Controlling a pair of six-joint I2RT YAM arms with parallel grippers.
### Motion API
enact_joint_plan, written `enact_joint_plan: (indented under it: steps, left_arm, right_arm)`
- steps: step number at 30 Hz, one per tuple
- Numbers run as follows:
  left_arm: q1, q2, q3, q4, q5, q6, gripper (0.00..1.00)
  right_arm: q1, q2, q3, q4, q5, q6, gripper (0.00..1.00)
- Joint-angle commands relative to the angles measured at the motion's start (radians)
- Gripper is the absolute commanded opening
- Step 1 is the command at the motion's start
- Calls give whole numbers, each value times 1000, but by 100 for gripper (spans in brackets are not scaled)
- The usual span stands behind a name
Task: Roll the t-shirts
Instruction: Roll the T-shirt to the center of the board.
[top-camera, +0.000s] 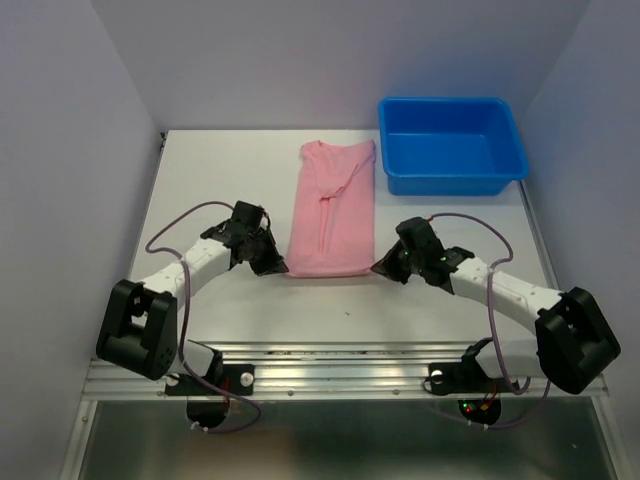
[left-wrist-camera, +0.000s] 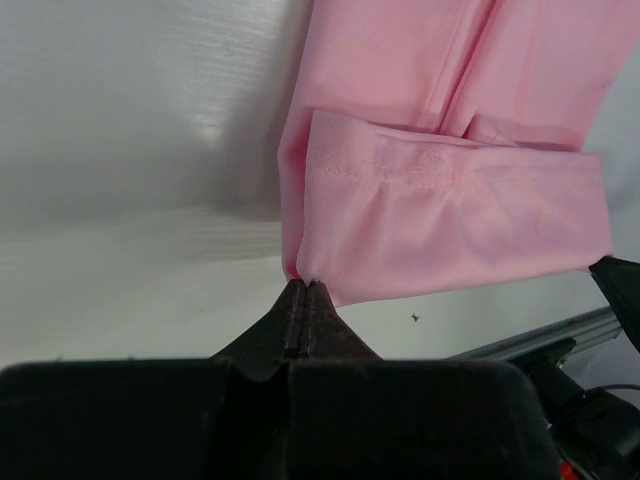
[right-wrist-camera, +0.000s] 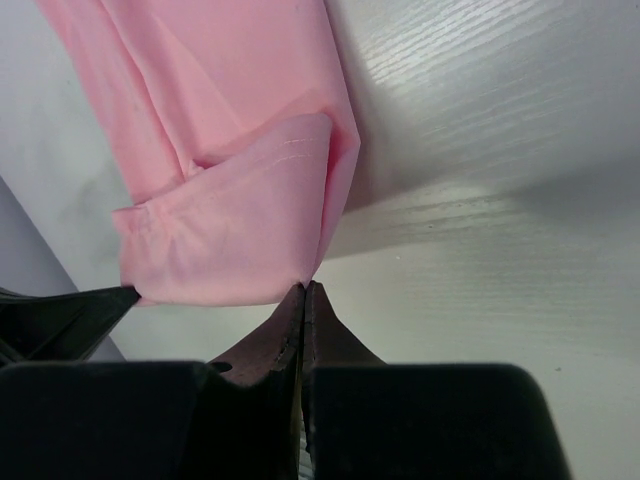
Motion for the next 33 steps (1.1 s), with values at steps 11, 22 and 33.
enact_joint_plan:
  steps: [11, 22, 33]
  left_arm:
    - [-76, -234, -163, -92, -28, -30, 0]
    - [-81, -340, -177, -170, -28, -58, 0]
    - [-70, -226, -66, -143, -27, -95, 0]
  right_arm:
    - [162, -97, -85, -55, 32, 103, 1]
    - [205, -223, -87, -144, 109, 154, 1]
    - [205, -133, 11, -146, 198, 140, 1]
